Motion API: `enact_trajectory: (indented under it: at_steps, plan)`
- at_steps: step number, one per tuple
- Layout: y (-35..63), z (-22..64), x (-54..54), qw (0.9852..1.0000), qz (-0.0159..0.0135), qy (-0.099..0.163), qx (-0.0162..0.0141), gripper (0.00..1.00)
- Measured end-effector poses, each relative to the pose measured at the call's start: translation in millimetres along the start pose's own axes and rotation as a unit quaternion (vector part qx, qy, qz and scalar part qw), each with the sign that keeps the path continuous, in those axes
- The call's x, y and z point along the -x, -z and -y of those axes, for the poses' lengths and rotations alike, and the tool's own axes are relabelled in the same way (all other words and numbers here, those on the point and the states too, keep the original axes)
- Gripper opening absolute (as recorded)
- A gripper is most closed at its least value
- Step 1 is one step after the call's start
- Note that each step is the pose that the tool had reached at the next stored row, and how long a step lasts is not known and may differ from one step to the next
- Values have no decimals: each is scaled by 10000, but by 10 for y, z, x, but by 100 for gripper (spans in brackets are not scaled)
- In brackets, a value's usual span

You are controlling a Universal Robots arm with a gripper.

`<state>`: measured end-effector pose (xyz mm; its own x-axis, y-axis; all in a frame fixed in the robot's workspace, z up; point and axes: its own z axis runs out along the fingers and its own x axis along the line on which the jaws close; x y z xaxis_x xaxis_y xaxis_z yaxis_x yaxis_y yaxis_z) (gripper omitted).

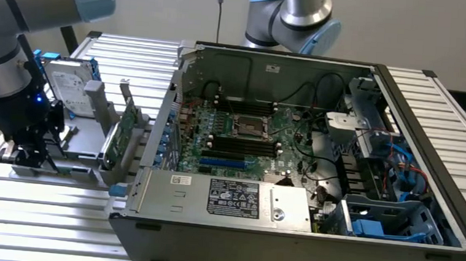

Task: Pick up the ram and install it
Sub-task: 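Pick up the ram and move it above insertion slot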

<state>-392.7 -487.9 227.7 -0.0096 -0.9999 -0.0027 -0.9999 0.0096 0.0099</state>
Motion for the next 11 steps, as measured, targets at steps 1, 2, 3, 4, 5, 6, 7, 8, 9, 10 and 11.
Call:
enact_trajectory:
  at_steps: [1, 2, 3, 4, 5, 6, 7, 8, 9, 10, 11]
  plan:
    - [-18, 0, 0, 10000, 0, 9, 0, 36]
    - [-36, 0, 0, 10000, 0, 17, 0, 36]
    - [-54, 0, 0, 10000, 0, 25, 0, 36]
    - [-72, -1, 0, 10000, 0, 33, 0, 36]
    - [-90, -1, 0, 10000, 0, 41, 0, 36]
    - [-108, -2, 0, 10000, 0, 49, 0, 36]
    - [-127, -4, 0, 10000, -1, 60, 0, 36]
    - [-146, -6, 0, 10000, 0, 71, 0, 36]
    - [-164, -10, 0, 10000, -1, 81, -1, 36]
    - [-182, -13, 0, 10000, -1, 90, -2, 36]
    - [-199, -16, 0, 10000, -1, 99, -4, 36]
